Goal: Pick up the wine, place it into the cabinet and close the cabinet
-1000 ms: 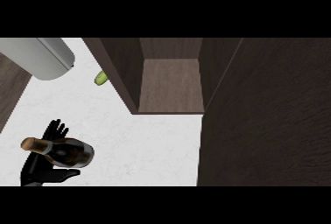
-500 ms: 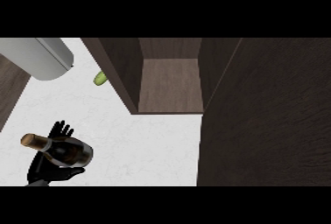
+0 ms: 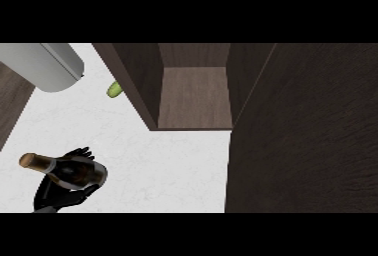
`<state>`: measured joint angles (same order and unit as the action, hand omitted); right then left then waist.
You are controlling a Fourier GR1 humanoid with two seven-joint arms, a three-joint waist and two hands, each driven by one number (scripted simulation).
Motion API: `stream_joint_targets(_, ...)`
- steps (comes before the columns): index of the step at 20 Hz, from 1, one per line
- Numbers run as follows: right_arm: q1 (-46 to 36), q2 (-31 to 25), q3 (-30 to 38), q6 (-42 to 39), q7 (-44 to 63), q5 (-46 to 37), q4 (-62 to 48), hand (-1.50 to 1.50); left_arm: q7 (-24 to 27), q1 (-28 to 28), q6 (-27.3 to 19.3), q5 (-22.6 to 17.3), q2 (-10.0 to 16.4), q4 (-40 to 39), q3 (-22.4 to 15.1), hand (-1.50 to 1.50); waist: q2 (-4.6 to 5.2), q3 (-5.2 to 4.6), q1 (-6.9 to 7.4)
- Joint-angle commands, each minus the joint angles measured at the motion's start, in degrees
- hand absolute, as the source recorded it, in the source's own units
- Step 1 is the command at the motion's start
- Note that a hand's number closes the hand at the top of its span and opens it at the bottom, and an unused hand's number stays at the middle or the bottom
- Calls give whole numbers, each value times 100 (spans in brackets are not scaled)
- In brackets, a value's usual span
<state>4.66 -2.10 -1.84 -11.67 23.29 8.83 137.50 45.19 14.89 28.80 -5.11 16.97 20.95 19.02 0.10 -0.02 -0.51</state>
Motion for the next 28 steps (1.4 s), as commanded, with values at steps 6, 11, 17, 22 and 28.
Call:
stream_joint_targets(6,108,-44,221,-138,-247,173,-196,-150,672,120,709,71,68,-427,-133,150,13,-10,-23)
stream_joint_targets(11,63,88,-67,-45,-281,-209,-276,-150,1128,-175,509,138,-115,-301,-248,150,8,-11,20)
stream_joint_targets(17,-39,9,85,32,-74,-125,-182,-150,1036,-839,-413,149,-1076,555,-575,150,-26,5,89)
stream_joint_targets(22,156,42,81,-68,-309,-117,-218,-150,961,-971,-379,-70,-1234,1083,-621,150,-25,6,73)
stream_joint_targets(28,10,-71,387,-56,-190,161,-279,-150,595,-1335,115,-291,-1259,1977,-931,150,-33,12,106)
